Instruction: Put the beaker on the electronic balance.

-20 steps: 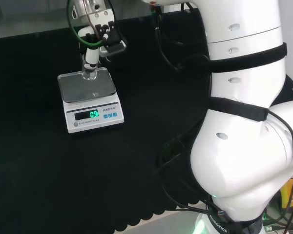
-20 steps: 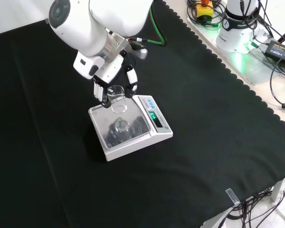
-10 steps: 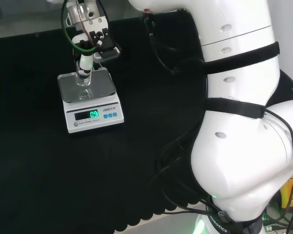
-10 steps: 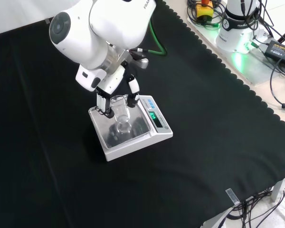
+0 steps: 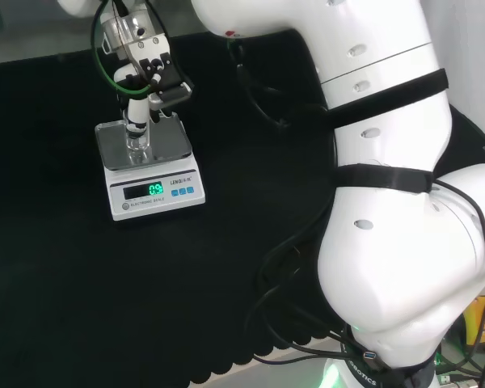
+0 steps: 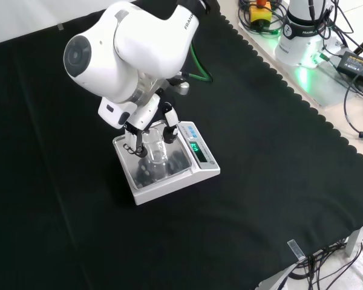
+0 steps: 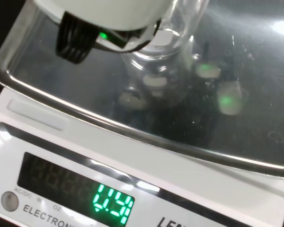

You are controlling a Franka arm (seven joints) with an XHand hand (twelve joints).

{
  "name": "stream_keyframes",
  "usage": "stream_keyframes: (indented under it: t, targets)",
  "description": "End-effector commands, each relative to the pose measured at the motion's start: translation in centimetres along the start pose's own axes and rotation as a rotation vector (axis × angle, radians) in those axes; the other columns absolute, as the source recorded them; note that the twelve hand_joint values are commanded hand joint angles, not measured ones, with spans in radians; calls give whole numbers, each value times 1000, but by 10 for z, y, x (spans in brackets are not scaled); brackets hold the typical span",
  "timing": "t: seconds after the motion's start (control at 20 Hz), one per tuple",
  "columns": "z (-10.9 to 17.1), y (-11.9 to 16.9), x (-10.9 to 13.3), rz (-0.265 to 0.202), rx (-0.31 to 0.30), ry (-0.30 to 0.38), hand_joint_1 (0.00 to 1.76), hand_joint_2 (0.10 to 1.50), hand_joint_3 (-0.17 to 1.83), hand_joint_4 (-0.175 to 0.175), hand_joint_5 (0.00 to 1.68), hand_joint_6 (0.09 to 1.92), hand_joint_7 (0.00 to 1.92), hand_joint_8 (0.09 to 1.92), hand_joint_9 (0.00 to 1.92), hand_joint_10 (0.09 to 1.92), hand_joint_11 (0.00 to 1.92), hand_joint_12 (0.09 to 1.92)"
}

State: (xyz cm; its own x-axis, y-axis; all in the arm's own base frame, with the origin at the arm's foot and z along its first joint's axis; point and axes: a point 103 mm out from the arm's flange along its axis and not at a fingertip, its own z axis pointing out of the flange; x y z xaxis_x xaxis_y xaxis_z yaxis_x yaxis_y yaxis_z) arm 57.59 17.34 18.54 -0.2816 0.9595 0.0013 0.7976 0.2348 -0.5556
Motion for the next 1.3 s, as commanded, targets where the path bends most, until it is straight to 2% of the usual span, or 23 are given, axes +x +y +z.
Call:
stream_keyframes:
  t: [0.05, 0.35, 0.5, 0.7, 0.9, 1.15, 1.3]
  targets:
    - [1, -3, -3, 30, 23, -40, 1136, 634, 757, -175, 879, 775, 1027, 787, 1449, 141, 1601, 523]
    - [-6, -10, -4, 36, 30, -40, 1053, 578, 773, -175, 800, 838, 964, 820, 1410, 121, 1538, 549]
    - [-7, -12, -4, 34, 27, -36, 930, 537, 706, -150, 632, 923, 884, 854, 1310, 127, 1381, 694]
    - [-6, -11, -3, 38, 20, -42, 847, 532, 631, -129, 507, 965, 819, 877, 1201, 217, 1243, 847]
    - [-6, -8, 3, 37, 33, -57, 852, 555, 590, -130, 515, 947, 807, 874, 1104, 414, 1226, 863]
    - [-8, -5, 9, 34, 43, -73, 871, 561, 585, -135, 530, 945, 808, 875, 1085, 470, 1236, 861]
    - [-10, -5, 12, 33, 47, -86, 802, 539, 548, -117, 492, 944, 788, 870, 1011, 530, 1141, 930]
